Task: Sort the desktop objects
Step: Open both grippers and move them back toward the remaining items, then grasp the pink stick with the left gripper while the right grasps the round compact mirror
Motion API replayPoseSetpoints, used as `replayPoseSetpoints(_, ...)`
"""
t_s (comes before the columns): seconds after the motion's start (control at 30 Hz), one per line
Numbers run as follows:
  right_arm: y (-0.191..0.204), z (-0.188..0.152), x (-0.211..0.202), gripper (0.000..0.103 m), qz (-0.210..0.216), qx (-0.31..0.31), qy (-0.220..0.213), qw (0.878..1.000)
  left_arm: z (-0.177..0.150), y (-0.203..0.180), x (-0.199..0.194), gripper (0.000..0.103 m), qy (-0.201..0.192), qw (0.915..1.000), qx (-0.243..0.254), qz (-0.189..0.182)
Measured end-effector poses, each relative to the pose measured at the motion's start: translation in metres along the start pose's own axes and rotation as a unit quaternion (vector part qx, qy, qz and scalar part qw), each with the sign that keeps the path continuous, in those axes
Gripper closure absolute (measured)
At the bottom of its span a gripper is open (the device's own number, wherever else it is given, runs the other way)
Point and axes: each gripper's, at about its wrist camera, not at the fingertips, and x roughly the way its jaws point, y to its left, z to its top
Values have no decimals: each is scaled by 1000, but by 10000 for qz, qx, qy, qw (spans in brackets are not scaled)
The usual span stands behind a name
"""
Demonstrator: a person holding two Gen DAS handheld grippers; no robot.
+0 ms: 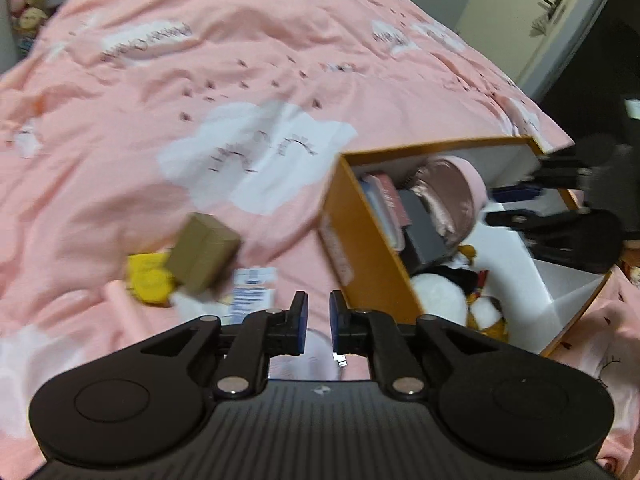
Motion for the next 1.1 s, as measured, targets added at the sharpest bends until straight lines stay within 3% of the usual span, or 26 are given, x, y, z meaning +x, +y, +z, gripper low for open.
replayPoseSetpoints(0.13, 8, 4, -51, 75, 271, 701, -615, 9953, -10, 23, -29, 90, -244, 9992, -204, 245)
replayPoseSetpoints(0.27, 32, 17, -81, 70, 786, 1391, -1098, 9810, -20, 45, -51, 90, -453, 9970, -420, 465)
replayPoseSetpoints(0.37, 61, 30, -86, 68, 1250, 1794, -1133, 9692, -31, 61, -59, 88, -513, 9955, -641, 477)
replayPoseSetpoints(0.53, 113, 59, -60, 67, 1731, 2108, -1018, 9567, -52, 87, -58, 85, -521, 9907, -1129, 556)
replayPoseSetpoints(0.73, 156, 80, -17, 62, 1641, 2208, -548, 9598, -72, 115, -43, 79, -399, 9843, -1649, 481)
replayPoseSetpoints(0.83, 171, 84, 2, 62, 1410, 2154, -345, 9657, -79, 122, -29, 70, -298, 9830, -1768, 403)
replayPoseSetpoints(0.93, 174, 86, 21, 62, 999, 2080, -154, 9729, -80, 122, -12, 62, -195, 9835, -1734, 478)
replayPoseSetpoints(1.0, 173, 88, 29, 59, 757, 2011, -12, 9766, -80, 119, -1, 50, -144, 9849, -1630, 560)
replayPoseSetpoints(1.1, 174, 91, 37, 56, 543, 1835, 158, 9814, -80, 110, 11, 49, -164, 9874, -1376, 762)
